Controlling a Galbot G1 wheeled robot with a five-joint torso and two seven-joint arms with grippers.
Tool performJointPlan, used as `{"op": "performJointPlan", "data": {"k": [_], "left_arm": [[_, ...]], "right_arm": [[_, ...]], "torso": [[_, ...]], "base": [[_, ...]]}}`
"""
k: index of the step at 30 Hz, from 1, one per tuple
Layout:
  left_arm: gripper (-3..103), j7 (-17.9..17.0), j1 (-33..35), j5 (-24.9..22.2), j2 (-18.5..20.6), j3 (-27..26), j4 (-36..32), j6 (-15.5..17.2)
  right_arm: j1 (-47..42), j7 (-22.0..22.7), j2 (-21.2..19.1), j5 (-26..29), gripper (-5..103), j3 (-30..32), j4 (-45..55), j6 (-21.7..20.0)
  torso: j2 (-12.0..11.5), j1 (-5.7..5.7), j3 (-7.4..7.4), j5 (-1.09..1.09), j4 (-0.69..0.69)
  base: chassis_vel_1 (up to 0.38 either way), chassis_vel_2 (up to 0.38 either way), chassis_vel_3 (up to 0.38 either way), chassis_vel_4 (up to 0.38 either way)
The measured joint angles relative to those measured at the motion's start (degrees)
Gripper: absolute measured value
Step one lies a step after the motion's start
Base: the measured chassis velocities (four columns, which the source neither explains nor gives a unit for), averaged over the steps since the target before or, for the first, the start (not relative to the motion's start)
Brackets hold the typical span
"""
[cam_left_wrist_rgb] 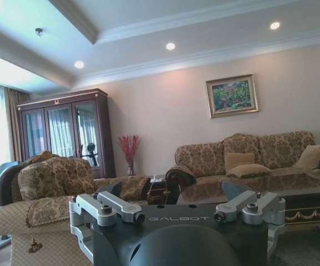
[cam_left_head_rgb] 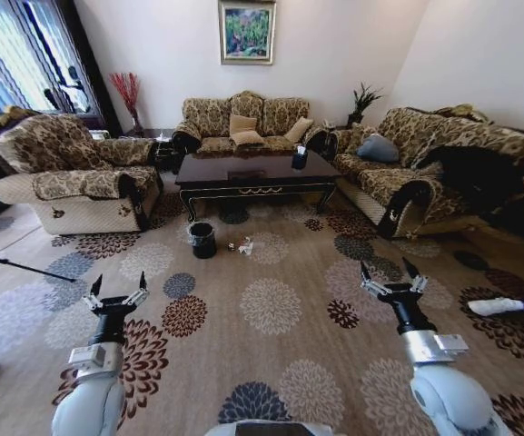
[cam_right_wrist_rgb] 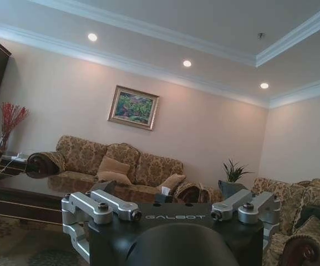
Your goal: Move to the front of the table and pick up the trash from the floor, then place it into the trash bin.
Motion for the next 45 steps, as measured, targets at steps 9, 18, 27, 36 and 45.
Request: {"op": "performJointPlan", "data": {"k": [9, 18, 27, 36, 45], "left_arm": [[100, 0.15, 0.05, -0.04, -0.2, 0.15, 0.41, -0.21], [100, 0.28, 0.02, -0.15, -0.3, 0.12, 0.59, -0.23], [100, 0.36, 0.28, -0.15, -0.46, 0.04, 0.37, -0.25], [100, 0.37, 0.42, -0.06, -0.56, 0.03, -0.02, -0.31], [100, 0.5, 0.46, 0.07, -0.51, 0.24, -0.02, -0.55]], "right_arm": [[0.11, 0.59, 0.86, -1.96, 100, -0.75, -1.21, 1.14], [0.52, 0.82, 1.17, -2.38, 100, -1.48, -2.22, 1.79], [1.57, 2.14, 2.49, -1.54, 100, -1.4, -3.51, 3.81], [1.53, 3.89, 3.47, 0.26, 100, 0.26, -3.24, 5.07], [1.29, 2.11, 4.77, -1.11, 100, 0.31, -4.88, 10.22]], "torso": [[-1.15, -0.55, -0.6, 0.0, 0.0], [-2.84, -1.3, -1.54, 0.0, 0.0], [-4.77, -2.14, -2.61, 0.0, 0.01], [-6.11, -2.74, -3.36, 0.0, 0.0], [-7.53, -3.36, -4.18, 0.0, 0.0]], "base": [[0.0, 0.0, 0.0, 0.0], [0.0, 0.0, 0.0, 0.0], [0.0, 0.0, 0.0, 0.0], [0.0, 0.0, 0.0, 0.0], [0.0, 0.0, 0.0, 0.0]]}}
